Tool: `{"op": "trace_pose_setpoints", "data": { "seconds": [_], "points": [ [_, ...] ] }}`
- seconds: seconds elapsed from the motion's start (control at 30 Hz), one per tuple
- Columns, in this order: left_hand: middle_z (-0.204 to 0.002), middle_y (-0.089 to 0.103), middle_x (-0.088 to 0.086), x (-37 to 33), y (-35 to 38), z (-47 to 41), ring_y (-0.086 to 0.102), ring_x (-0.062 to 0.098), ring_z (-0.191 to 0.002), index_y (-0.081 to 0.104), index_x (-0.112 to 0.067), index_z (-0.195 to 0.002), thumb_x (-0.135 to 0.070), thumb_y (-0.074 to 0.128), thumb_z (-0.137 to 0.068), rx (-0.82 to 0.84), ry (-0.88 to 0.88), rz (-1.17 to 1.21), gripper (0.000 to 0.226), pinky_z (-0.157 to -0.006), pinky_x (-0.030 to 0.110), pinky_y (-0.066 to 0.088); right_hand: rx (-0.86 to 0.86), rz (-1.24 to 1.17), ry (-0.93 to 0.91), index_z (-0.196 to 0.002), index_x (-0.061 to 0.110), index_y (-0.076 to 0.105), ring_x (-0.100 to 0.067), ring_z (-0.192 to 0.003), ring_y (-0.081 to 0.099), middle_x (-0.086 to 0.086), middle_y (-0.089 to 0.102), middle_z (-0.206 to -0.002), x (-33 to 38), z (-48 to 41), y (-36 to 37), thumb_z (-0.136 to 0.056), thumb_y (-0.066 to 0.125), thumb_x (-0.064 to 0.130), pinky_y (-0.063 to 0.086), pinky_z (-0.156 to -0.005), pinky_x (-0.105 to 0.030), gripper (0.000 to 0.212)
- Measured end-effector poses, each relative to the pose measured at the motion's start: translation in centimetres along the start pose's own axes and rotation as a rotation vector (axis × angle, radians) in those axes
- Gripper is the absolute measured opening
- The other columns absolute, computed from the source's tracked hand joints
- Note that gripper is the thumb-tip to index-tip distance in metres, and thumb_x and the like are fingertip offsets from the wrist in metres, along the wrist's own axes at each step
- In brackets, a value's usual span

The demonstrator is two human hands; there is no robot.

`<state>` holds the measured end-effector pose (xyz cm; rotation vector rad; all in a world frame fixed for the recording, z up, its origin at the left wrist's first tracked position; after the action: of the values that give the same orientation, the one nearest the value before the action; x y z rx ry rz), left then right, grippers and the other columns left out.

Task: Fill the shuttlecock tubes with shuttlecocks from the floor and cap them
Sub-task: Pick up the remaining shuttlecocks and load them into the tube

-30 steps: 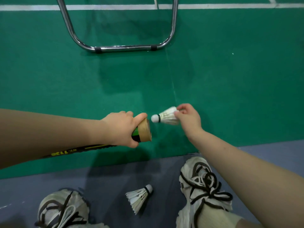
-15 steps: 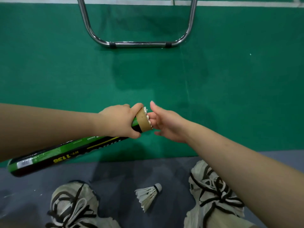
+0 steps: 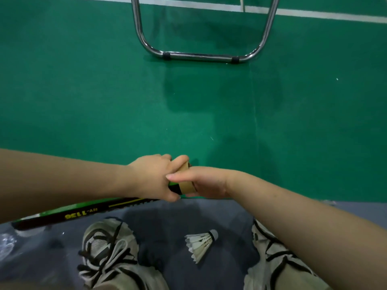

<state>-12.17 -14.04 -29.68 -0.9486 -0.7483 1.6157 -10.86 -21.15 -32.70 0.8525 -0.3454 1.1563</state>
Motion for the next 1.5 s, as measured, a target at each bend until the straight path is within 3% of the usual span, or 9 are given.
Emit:
{"op": "trace_pose_setpoints", "data": {
  "seconds": [0.1,0.2,0.27,0.43,0.6,0.83,1.03,1.17,1.5],
  "points": [
    [-0.102,0.055,0.006,1.2,-0.2,0.3,0.058,0.028,-0.097,0.028,-0.028,-0.131,-0.056,0.063,-0.069,-0.054,-0.027,0.008,0.076,-0.079,0.035,0.049,-0.388,0.12,-0.137,-0.1,0.023,0.061,-0.013,-0.096,0.057,-0.003,0.062,-0.103,1.5,-0.8,-1.6,-0.088,0.056,0.041,0.042,-0.087,-0.03,0.022],
    [-0.108,0.054,0.009,2.5,-0.8,0.3,0.057,0.03,-0.101,0.025,-0.025,-0.135,-0.058,0.063,-0.07,-0.118,-0.063,-0.054,0.082,-0.079,0.035,0.049,-0.795,0.115,-0.286,-0.07,0.017,0.064,-0.019,-0.073,0.054,-0.003,0.062,-0.069,2.0,0.9,-4.2,-0.087,0.056,0.039,0.043,-0.076,-0.036,0.029],
    [-0.112,0.053,0.009,3.3,-1.0,0.3,0.055,0.029,-0.104,0.019,-0.027,-0.14,-0.059,0.063,-0.07,-0.125,-0.087,-0.078,0.089,-0.08,0.036,0.049,-0.901,0.386,-0.175,-0.065,0.013,0.056,-0.03,-0.074,0.055,-0.012,0.06,-0.068,0.6,1.8,-4.8,-0.091,0.051,0.037,0.042,-0.072,-0.038,0.036],
    [-0.115,0.051,0.01,3.9,-1.2,0.6,0.053,0.03,-0.106,0.016,-0.027,-0.143,-0.058,0.064,-0.071,-0.137,-0.089,-0.062,0.093,-0.082,0.038,0.049,-0.674,0.809,0.136,-0.088,0.021,0.054,-0.028,-0.096,0.059,-0.01,0.065,-0.1,-5.2,1.1,-2.2,-0.087,0.052,0.042,0.041,-0.073,-0.03,0.021],
    [-0.114,0.051,0.01,3.8,-1.2,0.5,0.053,0.03,-0.105,0.015,-0.025,-0.143,-0.058,0.065,-0.072,-0.138,-0.076,-0.029,0.093,-0.081,0.037,0.048,-0.343,1.244,0.269,-0.114,0.016,0.047,-0.031,-0.104,0.056,-0.01,0.053,-0.117,-10.4,0.4,2.6,-0.082,0.055,0.046,0.042,-0.076,-0.034,0.045],
    [-0.114,0.051,0.009,3.3,-1.8,0.0,0.053,0.029,-0.104,0.015,-0.026,-0.144,-0.059,0.064,-0.073,-0.157,-0.059,-0.024,0.093,-0.08,0.036,0.048,-0.258,1.5,0.389,-0.124,0.004,0.048,-0.032,-0.111,0.054,-0.015,0.048,-0.127,-10.6,0.5,2.9,-0.092,0.05,0.022,0.039,-0.075,-0.033,0.037],
    [-0.112,0.052,0.009,3.2,-2.1,-0.6,0.054,0.029,-0.103,0.016,-0.027,-0.142,-0.059,0.064,-0.072,-0.168,-0.07,-0.019,0.092,-0.079,0.036,0.048,-0.655,1.198,0.336,-0.109,0.01,0.066,-0.028,-0.107,0.061,-0.013,0.065,-0.117,-2.0,1.9,-6.7,-0.087,0.046,0.009,0.048,-0.084,-0.03,0.03],
    [-0.112,0.052,0.009,2.9,-2.6,-1.4,0.054,0.029,-0.103,0.014,-0.026,-0.143,-0.06,0.064,-0.072,-0.175,-0.068,-0.031,0.094,-0.078,0.036,0.048,-0.838,0.775,0.211,-0.093,0.017,0.067,-0.023,-0.085,0.057,-0.011,0.065,-0.103,1.9,4.6,-13.0,-0.085,0.044,0.0,0.041,-0.066,-0.024,0.03],
    [-0.111,0.051,0.008,1.9,-2.5,-2.2,0.054,0.028,-0.102,0.016,-0.027,-0.142,-0.06,0.064,-0.072,-0.155,-0.054,-0.042,0.091,-0.074,0.034,0.047,-0.777,-0.066,-0.024,-0.079,0.014,0.062,-0.016,-0.066,0.052,-0.009,0.06,-0.078,1.4,4.1,-12.6,-0.085,0.04,-0.01,0.041,-0.063,-0.026,0.033]
  ]
}}
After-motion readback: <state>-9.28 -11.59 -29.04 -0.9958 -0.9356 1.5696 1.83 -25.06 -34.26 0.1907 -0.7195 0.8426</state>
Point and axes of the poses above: each hand's wrist, its own z-axis away from the middle knuckle, its own y-axis out of the palm, x = y × z, the point moved 7 cm from there along -z, towards the middle knuckle
